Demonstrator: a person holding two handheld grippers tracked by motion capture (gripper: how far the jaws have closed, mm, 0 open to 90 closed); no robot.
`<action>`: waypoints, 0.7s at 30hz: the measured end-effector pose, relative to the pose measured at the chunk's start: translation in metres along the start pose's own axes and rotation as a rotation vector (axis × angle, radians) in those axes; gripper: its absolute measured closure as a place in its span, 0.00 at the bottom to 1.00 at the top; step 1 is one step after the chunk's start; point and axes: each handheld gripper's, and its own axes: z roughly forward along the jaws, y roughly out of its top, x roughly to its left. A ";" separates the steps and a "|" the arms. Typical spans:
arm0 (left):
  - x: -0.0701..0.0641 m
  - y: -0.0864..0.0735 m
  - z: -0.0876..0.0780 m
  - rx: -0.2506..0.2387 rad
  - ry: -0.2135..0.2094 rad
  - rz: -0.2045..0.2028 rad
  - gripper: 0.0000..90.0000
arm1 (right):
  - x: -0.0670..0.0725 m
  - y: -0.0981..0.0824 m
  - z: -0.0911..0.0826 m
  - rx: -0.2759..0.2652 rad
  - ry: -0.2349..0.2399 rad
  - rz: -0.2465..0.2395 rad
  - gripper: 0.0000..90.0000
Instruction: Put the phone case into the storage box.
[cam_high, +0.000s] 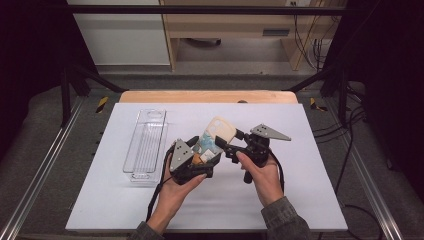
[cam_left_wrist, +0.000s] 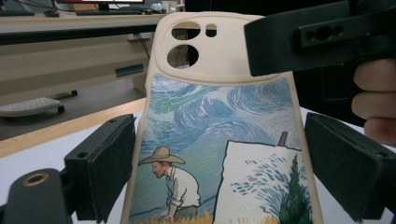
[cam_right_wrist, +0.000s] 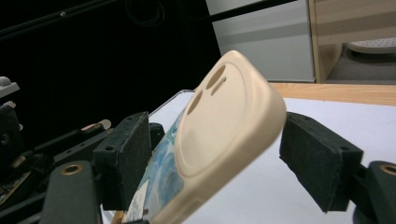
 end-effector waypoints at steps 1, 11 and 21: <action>0.000 0.000 0.000 0.003 0.000 0.006 0.12 | 0.000 0.000 0.000 0.000 0.004 0.003 0.28; -0.002 -0.004 0.003 -0.003 0.001 0.001 0.12 | -0.007 0.001 0.000 0.003 0.028 0.062 0.34; -0.004 -0.005 0.004 -0.005 -0.007 0.007 0.12 | -0.008 0.001 0.001 0.001 0.092 0.108 0.54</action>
